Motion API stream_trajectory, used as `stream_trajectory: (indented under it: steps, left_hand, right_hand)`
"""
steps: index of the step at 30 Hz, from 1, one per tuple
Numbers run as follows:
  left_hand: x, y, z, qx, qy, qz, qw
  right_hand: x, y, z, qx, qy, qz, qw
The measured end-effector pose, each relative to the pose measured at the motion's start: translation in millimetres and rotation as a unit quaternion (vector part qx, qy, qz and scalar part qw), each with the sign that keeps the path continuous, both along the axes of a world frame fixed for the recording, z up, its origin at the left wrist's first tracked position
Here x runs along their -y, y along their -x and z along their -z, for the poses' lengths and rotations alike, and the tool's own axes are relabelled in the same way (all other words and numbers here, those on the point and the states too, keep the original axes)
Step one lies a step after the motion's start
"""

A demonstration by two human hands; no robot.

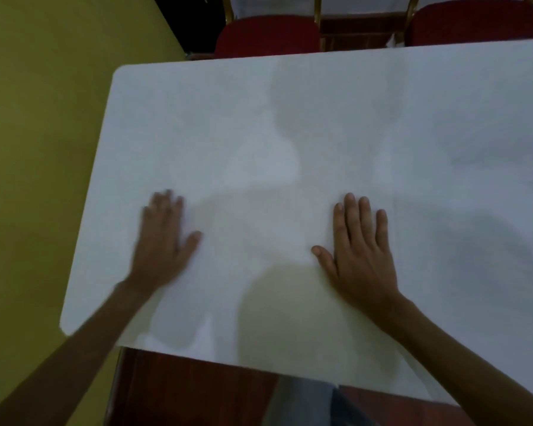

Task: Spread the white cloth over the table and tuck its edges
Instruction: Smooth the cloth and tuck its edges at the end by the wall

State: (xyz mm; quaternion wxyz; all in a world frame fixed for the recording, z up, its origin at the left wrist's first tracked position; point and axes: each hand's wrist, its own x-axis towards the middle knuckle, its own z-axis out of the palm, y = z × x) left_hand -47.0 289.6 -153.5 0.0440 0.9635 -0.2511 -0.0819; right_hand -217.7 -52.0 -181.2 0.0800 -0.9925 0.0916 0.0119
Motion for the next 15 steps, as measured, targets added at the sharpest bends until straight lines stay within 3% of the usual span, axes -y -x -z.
stream_trajectory:
  steps: [3,7,11,15]
  left_hand:
    - [74.2,80.0,1.3,-0.037,0.045,0.105,0.993]
    - [116.3,162.5,4.9,-0.032,0.019,0.132,0.991]
    - [70.5,200.2,8.1,-0.020,0.006,0.126,0.992]
    - [-32.7,166.7,5.6,-0.008,-0.006,0.070,0.998]
  right_hand:
    - [-29.1,31.5,-2.5,-0.022,-0.005,-0.008,1.000]
    - [-58.1,75.0,-3.0,-0.015,-0.008,-0.016,1.000]
    - [-76.1,114.5,-3.8,0.018,0.003,-0.013,1.000]
    - [-80.1,132.4,-6.9,0.025,0.016,-0.014,0.999]
